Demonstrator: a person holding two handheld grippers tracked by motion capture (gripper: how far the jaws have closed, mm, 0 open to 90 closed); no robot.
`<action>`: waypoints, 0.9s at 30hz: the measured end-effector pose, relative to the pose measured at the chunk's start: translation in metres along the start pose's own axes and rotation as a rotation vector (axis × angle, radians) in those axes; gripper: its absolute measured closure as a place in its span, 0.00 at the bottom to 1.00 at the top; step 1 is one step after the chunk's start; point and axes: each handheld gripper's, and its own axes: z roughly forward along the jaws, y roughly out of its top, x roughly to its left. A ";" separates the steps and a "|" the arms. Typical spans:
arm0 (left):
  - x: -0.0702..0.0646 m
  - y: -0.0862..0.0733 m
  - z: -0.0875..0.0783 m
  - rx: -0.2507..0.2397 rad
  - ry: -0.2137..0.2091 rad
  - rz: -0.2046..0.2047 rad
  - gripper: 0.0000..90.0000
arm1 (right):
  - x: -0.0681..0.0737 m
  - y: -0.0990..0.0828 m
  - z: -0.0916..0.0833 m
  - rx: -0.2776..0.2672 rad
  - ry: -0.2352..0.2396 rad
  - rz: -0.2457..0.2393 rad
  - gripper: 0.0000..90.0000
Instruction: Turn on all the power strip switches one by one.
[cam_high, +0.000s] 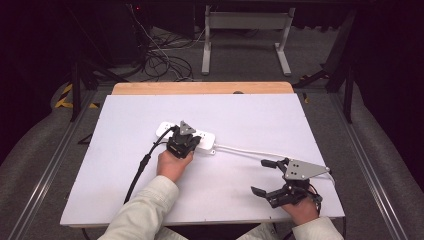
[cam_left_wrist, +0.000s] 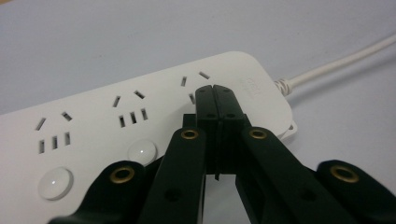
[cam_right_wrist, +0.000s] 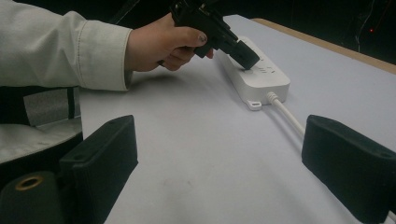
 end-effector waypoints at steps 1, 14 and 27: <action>-0.001 0.000 0.000 -0.002 -0.006 0.000 1.00 | 0.000 0.000 0.000 0.000 0.000 0.000 0.12; -0.005 0.002 0.003 0.017 0.031 0.035 1.00 | 0.001 0.000 0.001 0.008 0.000 -0.002 0.12; -0.011 0.004 0.005 0.031 0.045 0.067 1.00 | 0.002 0.000 0.000 0.007 0.001 -0.004 0.12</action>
